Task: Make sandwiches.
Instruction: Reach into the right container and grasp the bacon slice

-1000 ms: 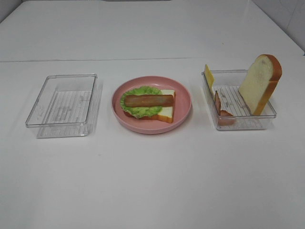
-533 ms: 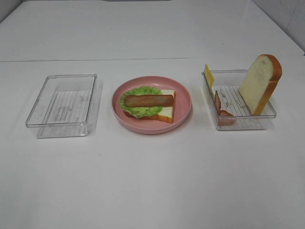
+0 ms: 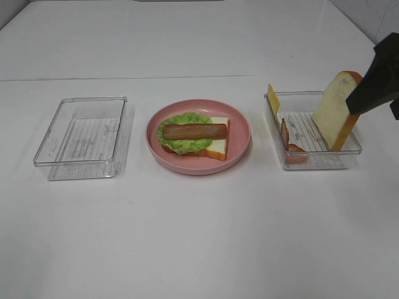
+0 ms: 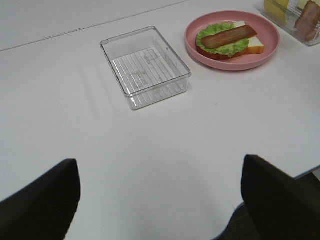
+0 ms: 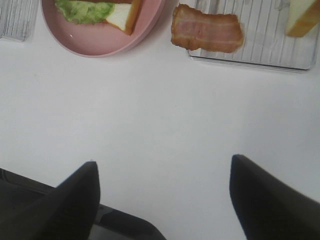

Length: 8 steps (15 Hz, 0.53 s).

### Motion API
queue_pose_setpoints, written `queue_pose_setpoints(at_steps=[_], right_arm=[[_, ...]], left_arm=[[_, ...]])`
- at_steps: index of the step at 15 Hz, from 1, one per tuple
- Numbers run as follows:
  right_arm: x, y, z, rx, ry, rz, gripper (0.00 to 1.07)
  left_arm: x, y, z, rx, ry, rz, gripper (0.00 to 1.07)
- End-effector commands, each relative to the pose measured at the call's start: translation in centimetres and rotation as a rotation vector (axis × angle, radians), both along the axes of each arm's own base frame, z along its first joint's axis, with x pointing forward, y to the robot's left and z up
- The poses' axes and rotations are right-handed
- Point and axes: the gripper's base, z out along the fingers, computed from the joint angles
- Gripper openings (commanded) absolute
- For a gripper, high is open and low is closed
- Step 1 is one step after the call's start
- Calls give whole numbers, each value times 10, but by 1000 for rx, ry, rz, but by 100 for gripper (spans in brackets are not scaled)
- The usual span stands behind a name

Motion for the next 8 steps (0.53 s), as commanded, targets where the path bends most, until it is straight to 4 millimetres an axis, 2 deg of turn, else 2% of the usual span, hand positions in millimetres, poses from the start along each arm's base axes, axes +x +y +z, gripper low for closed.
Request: queue_pose_setpoints(at_steps=[1, 2, 3, 5, 8], right_arm=[[25, 1, -4, 6, 46, 21, 69], [37, 5, -4, 6, 53, 29, 69], [55, 24, -9, 9, 93, 64, 69], [72, 41, -20, -6, 173, 50, 69], [102, 56, -36, -78, 216, 63, 69]], left_arm=[[-3, 1, 0, -12, -29, -4, 83], [-3, 1, 0, -10, -28, -3, 83], [-3, 1, 0, -10, -28, -3, 83], [-3, 1, 0, -10, -28, -3, 83], [-3, 1, 0, -10, -28, -3, 83]])
